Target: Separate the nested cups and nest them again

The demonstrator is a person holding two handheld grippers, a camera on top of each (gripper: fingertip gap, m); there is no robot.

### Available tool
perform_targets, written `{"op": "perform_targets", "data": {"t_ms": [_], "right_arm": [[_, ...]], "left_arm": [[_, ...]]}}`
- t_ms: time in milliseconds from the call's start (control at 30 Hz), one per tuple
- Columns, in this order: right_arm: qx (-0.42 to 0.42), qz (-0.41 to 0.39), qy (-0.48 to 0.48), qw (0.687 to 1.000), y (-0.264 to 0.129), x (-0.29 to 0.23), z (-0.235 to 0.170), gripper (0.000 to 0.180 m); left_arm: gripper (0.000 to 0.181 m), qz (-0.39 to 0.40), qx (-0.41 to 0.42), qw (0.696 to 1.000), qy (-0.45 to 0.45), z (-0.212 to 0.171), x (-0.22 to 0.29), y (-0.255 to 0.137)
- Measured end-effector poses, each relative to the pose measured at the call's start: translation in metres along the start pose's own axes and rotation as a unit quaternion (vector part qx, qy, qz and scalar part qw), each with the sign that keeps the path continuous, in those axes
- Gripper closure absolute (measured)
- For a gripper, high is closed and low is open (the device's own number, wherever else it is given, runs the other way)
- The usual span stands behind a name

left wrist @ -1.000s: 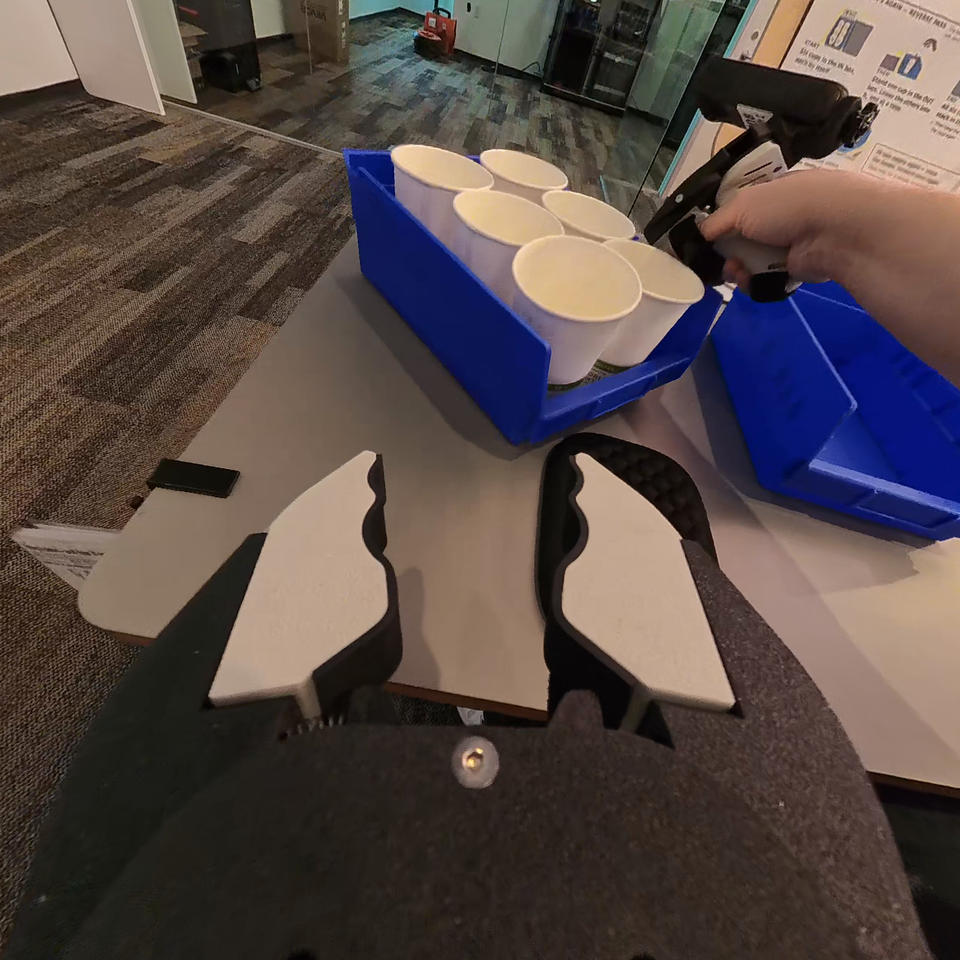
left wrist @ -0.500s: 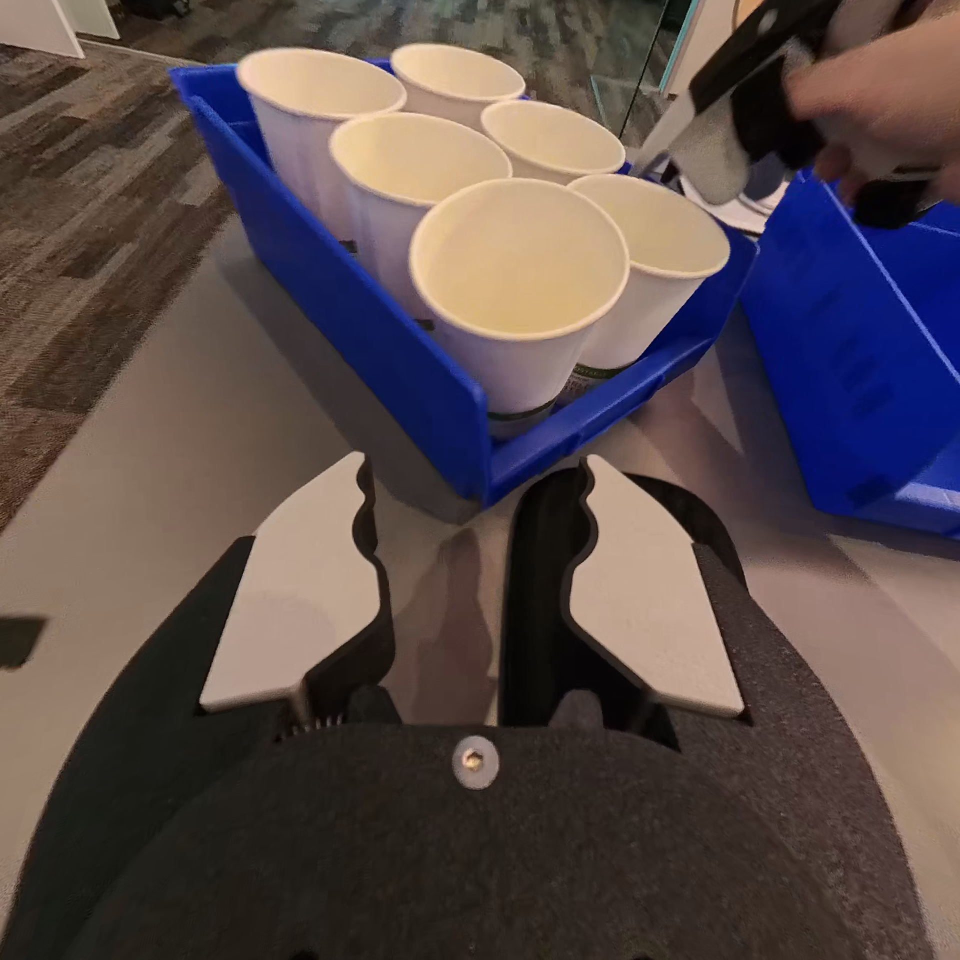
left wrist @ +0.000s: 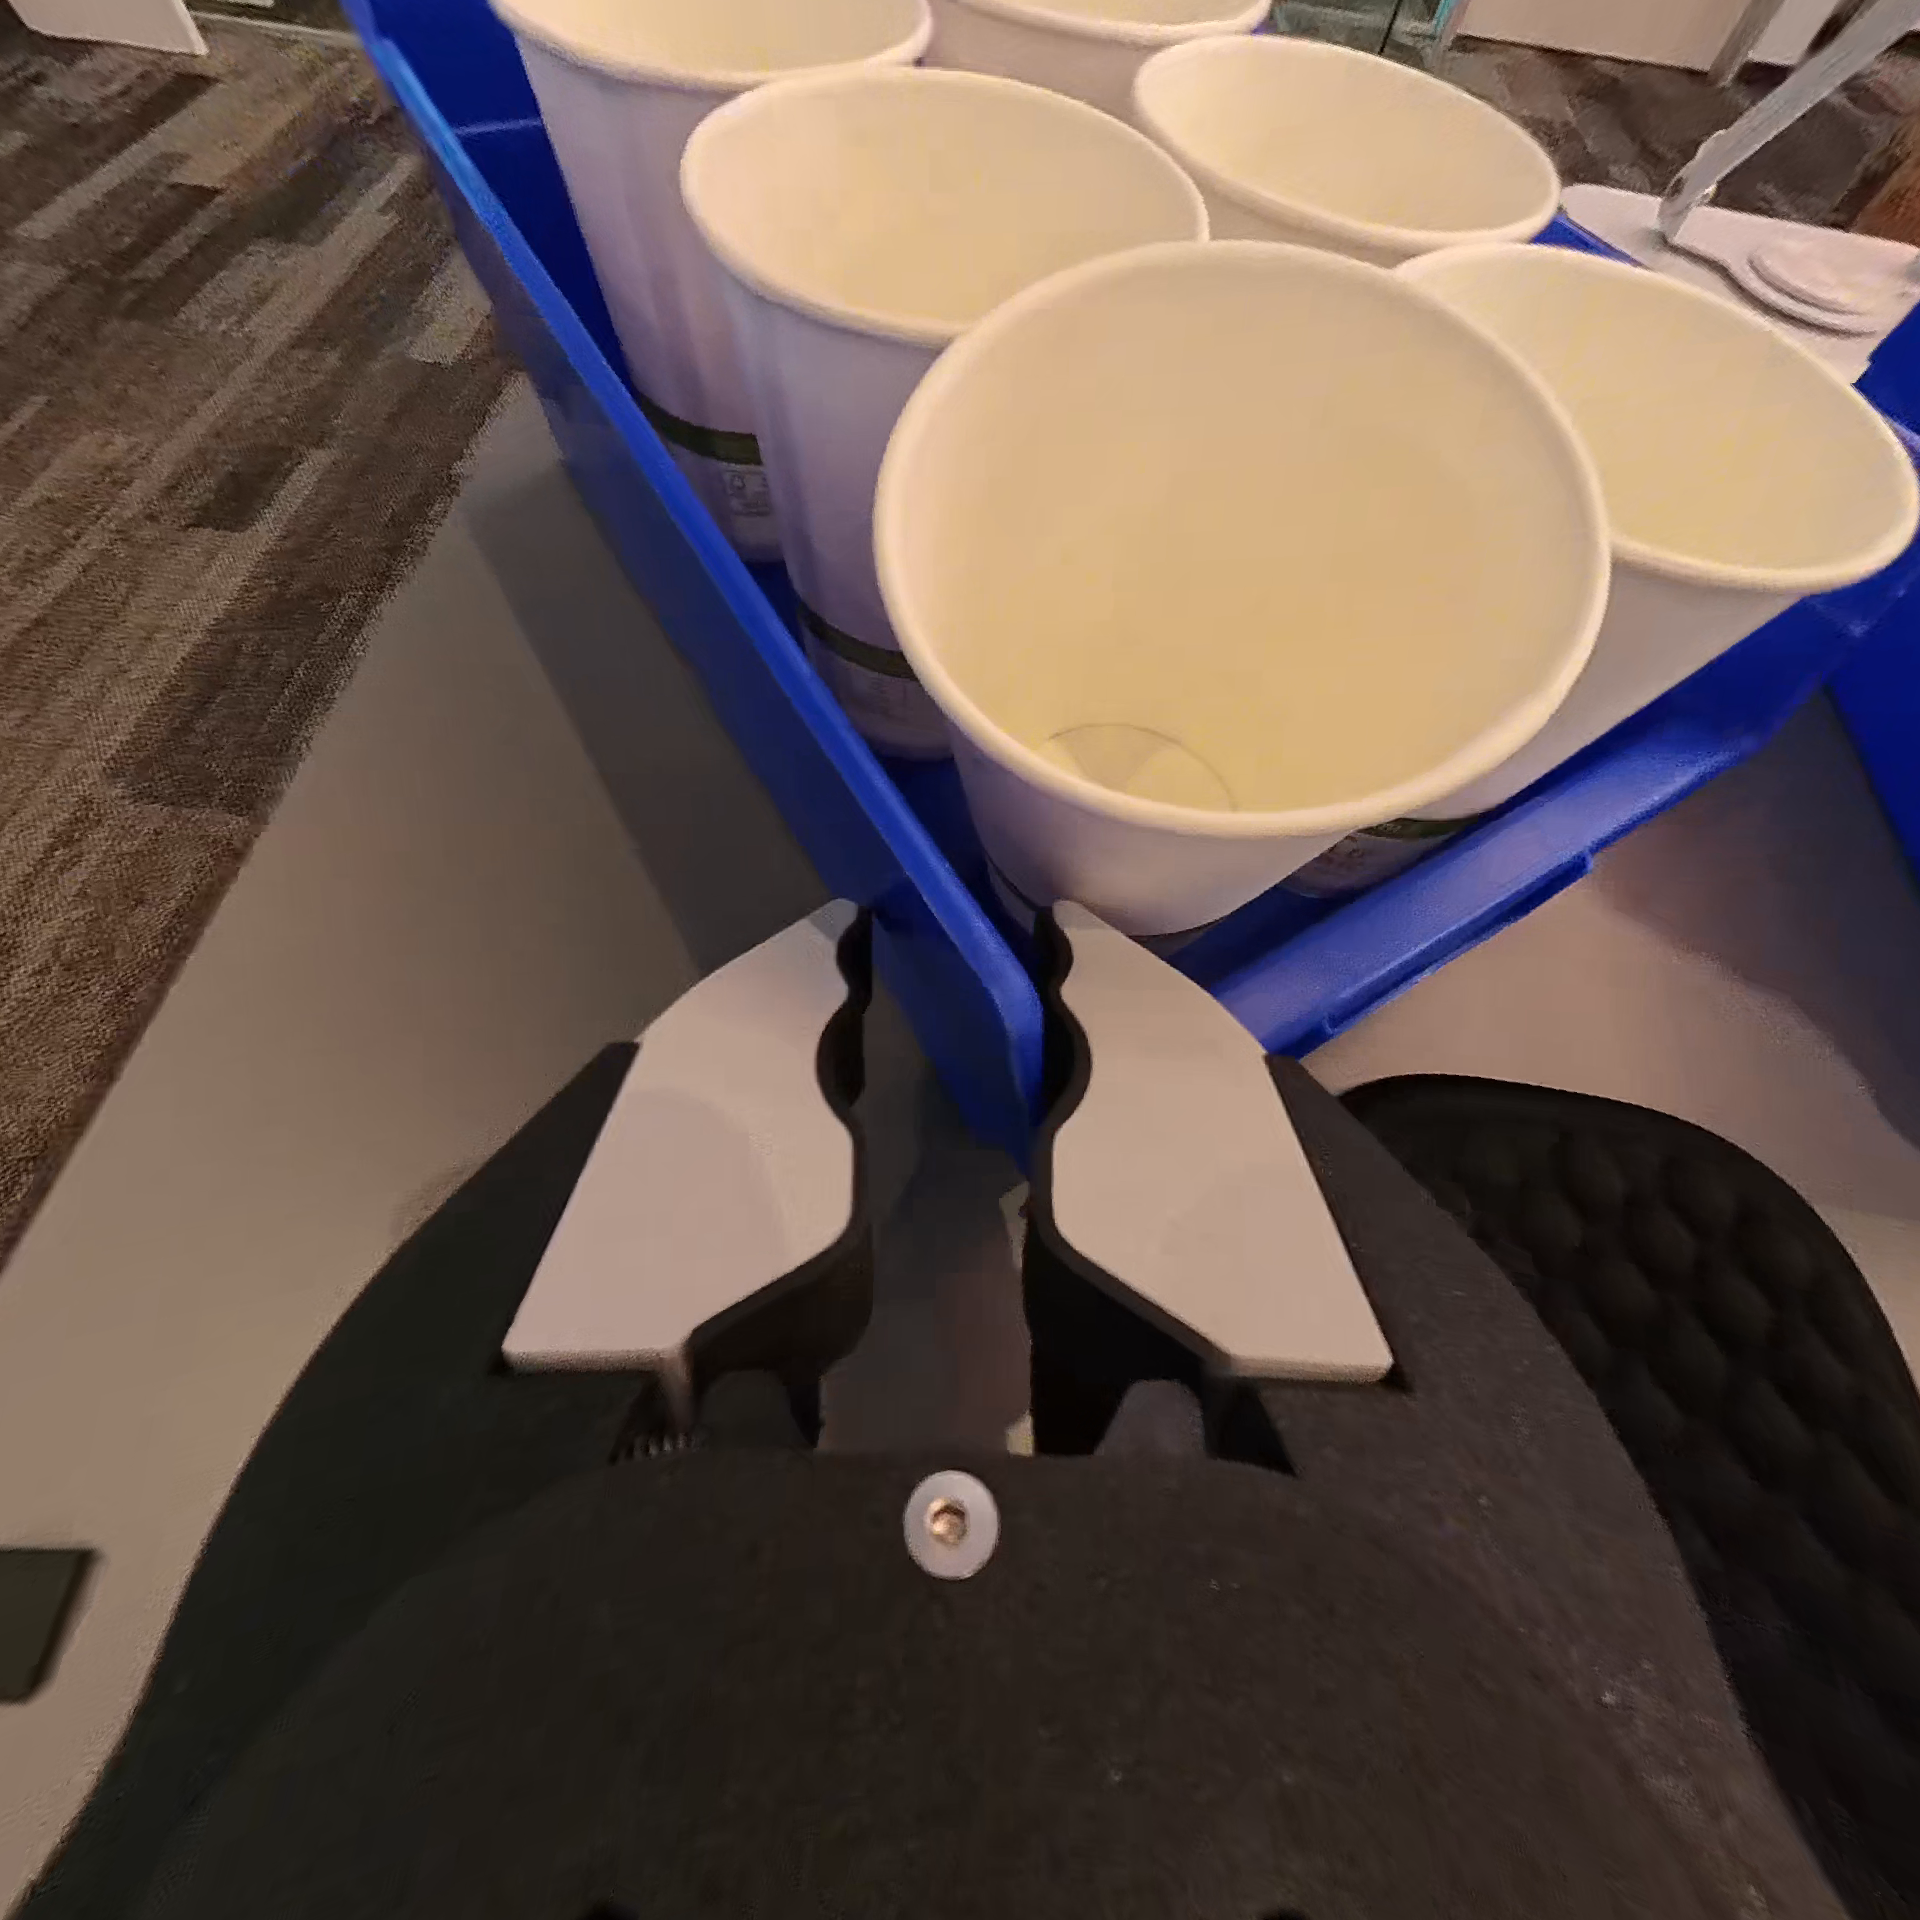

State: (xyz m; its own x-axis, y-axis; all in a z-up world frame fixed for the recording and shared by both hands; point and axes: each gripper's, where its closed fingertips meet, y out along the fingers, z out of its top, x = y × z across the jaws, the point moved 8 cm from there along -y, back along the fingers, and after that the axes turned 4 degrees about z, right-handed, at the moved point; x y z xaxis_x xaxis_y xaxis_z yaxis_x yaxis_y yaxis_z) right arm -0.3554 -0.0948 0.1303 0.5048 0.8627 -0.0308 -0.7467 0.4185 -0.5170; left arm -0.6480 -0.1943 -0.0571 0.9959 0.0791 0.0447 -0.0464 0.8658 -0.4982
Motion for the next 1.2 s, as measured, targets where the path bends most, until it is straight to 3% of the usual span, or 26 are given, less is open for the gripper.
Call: {"op": "perform_targets", "data": {"t_ms": [267, 500, 700, 767, 833, 1000, 1100, 1200], "right_arm": [[-0.049, -0.013, -0.012, 0.999, -0.068, 0.010, -0.067, 0.143], [-0.076, -0.038, 0.023, 0.996, -0.099, 0.035, -0.116, 0.144], [-0.085, -0.024, 0.046, 0.995, -0.096, 0.040, -0.134, 0.144], [-0.100, -0.020, 0.037, 0.994, -0.093, 0.038, -0.137, 0.143], [-0.114, -0.019, 0.024, 0.993, -0.091, 0.034, -0.140, 0.143], [-0.129, -0.007, 0.006, 0.992, -0.089, 0.028, -0.148, 0.143], [-0.126, 0.015, 0.001, 0.992, -0.080, 0.024, -0.147, 0.143], [-0.135, 0.026, -0.007, 0.990, -0.069, 0.020, -0.142, 0.143]], "left_arm": [[0.152, -0.105, -0.003, 0.992, 0.073, 0.011, -0.056, 0.013], [0.154, -0.189, -0.036, 0.967, 0.166, 0.031, -0.096, 0.035], [0.154, -0.229, -0.021, 0.964, 0.130, 0.035, -0.092, 0.048], [0.142, -0.229, -0.018, 0.967, 0.108, 0.033, -0.096, 0.046], [0.131, -0.221, 0.004, 0.970, 0.103, 0.031, -0.105, 0.039], [0.127, -0.218, 0.055, 0.967, 0.117, 0.034, -0.122, 0.005], [0.126, -0.208, 0.077, 0.964, 0.146, 0.046, -0.120, -0.015], [0.126, -0.183, 0.093, 0.952, 0.229, 0.065, -0.103, -0.033]]}}
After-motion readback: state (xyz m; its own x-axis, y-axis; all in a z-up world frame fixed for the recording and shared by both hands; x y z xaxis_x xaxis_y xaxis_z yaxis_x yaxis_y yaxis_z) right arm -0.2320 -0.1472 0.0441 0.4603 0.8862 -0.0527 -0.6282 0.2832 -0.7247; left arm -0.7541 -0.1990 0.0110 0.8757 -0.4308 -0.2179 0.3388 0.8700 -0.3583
